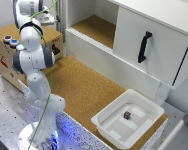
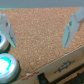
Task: Toggle the green light switch to turn off the green light
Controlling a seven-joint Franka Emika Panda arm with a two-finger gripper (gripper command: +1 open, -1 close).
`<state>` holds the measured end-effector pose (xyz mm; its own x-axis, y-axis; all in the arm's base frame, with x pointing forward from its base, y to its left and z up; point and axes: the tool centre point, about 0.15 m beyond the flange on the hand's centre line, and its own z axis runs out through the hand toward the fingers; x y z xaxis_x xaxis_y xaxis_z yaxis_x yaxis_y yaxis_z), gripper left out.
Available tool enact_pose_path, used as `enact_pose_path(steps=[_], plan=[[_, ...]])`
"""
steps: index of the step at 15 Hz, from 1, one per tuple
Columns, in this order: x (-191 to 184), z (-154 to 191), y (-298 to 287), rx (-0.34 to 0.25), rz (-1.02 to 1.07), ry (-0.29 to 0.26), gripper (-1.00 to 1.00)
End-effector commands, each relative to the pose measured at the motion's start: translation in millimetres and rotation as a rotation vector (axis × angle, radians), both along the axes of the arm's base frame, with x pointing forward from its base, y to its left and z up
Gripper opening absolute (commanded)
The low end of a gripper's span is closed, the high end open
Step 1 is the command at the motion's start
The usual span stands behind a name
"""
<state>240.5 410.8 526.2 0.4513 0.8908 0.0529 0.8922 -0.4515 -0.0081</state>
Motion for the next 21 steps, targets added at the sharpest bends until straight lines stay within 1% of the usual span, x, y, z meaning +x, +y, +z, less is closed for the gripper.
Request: enact_pose_path(steps=[1, 4, 5, 6, 7, 8, 9, 10, 12, 13, 14, 15, 16, 18, 19, 20, 21], plan=[[-9, -4, 4, -0.032, -0.027, -0.041, 1.00], [-9, -4, 4, -0.032, -0.027, -0.041, 1.00], [-6, 4, 7, -0.015, 0.015, -0.015, 1.00], [-15, 12, 19, -0.017, 0.056, -0.031, 1.00], [-26, 17, 27, -0.001, 0.076, -0.037, 1.00], [-42, 16, 35, -0.002, 0.099, -0.041, 1.00], [-55, 12, 38, 0.002, 0.109, -0.031, 1.00], [-65, 9, 40, -0.007, 0.123, -0.023, 1.00], [-85, 5, 37, -0.033, 0.140, -0.029, 1.00], [-94, 5, 32, -0.020, 0.134, -0.029, 1.00], [-101, 2, 29, -0.029, 0.131, -0.028, 1.00], [-106, -5, 24, -0.022, 0.107, -0.003, 1.00], [-107, -14, 18, -0.023, 0.071, 0.026, -1.00], [-104, -21, 13, -0.008, 0.048, 0.038, -1.00], [-101, -22, 15, -0.019, 0.062, 0.034, -1.00], [-97, -26, 19, -0.030, 0.079, 0.045, -1.00], [-95, -28, 22, -0.008, 0.099, 0.045, -1.00]])
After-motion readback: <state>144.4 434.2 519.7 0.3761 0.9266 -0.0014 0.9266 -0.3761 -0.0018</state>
